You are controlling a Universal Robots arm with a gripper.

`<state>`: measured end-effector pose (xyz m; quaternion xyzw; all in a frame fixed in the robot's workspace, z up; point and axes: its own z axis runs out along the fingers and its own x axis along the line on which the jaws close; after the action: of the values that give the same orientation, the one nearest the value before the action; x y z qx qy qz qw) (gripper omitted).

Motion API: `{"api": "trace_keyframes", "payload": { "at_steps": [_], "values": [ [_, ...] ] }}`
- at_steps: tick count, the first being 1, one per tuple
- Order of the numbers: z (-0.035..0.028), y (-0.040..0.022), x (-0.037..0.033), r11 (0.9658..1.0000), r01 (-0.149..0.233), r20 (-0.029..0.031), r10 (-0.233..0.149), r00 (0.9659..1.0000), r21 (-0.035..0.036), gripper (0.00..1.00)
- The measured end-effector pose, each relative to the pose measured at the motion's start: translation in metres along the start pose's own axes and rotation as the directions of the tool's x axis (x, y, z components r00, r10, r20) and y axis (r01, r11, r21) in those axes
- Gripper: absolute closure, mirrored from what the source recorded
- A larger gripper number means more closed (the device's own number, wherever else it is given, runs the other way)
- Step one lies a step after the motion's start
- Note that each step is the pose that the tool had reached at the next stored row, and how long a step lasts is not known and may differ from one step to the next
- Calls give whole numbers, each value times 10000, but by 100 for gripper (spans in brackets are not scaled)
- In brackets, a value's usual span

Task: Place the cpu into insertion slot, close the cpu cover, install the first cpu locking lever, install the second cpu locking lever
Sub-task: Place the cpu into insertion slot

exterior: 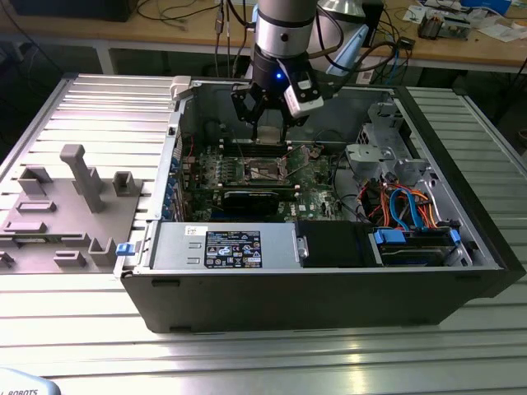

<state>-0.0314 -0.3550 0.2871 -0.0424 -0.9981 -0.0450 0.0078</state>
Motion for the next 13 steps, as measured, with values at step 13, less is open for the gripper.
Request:
{"api": "trace_keyframes", "payload": {
  "at_steps": [13],
  "values": [
    [4, 0, 0, 9997, -259, 23, 259, 9997, -6, 45]
  ]
}}
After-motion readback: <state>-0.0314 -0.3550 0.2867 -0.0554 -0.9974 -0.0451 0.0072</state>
